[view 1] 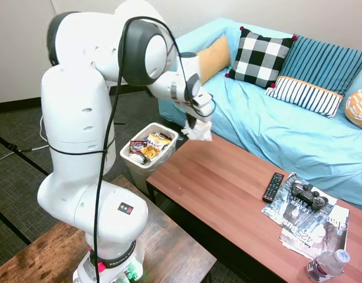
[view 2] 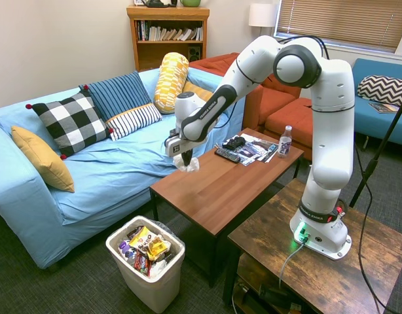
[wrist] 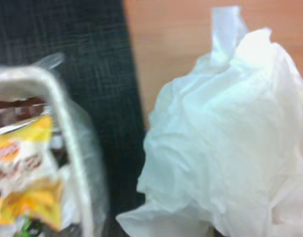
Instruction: Throw the tissue in the trash bin
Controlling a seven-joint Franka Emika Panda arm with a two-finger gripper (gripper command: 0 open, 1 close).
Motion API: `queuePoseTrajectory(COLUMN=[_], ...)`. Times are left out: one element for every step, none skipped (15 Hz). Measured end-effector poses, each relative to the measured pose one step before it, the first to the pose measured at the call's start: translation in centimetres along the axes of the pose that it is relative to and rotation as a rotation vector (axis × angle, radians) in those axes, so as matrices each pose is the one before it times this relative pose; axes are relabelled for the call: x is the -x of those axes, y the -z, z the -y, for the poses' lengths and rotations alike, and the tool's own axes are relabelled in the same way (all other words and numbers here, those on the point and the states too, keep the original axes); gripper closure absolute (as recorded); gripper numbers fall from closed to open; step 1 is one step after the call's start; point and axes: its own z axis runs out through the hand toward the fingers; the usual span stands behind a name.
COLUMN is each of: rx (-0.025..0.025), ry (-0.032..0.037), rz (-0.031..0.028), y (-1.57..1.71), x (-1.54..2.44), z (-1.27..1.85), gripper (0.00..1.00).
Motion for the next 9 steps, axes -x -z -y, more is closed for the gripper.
queuePoseTrajectory(rx=[0.00733, 0.01013, 0.00960, 0.00882, 0.00727, 0.01124, 0.01234, 0.01216, 0.01123], ry=[0.05910, 0.05431, 0.05280, 0.05232, 0.04823, 0.04367, 0.03619, 0.02778, 0.02661], rz=[-0.00625, -0.00410, -0.00480, -0.00195, -0.00066, 0.00556, 0.00858, 0.00842, 0.01151], y=[-0.159, -0.486, -0.665, -0.813, -0.805, -0.894, -1.056, -1.342, -1.688], x=[3.550, 2.958, 2.725, 2.622, 2.439, 2.038, 1.659, 1.182, 0.868], z=[1.021, 0.911, 0.988, 1.261, 1.629, 1.724, 1.903, 1.709, 1.435], gripper=[1.00, 1.00, 1.00, 1.00, 1.00, 1.00, 1.00, 1.00, 1.00])
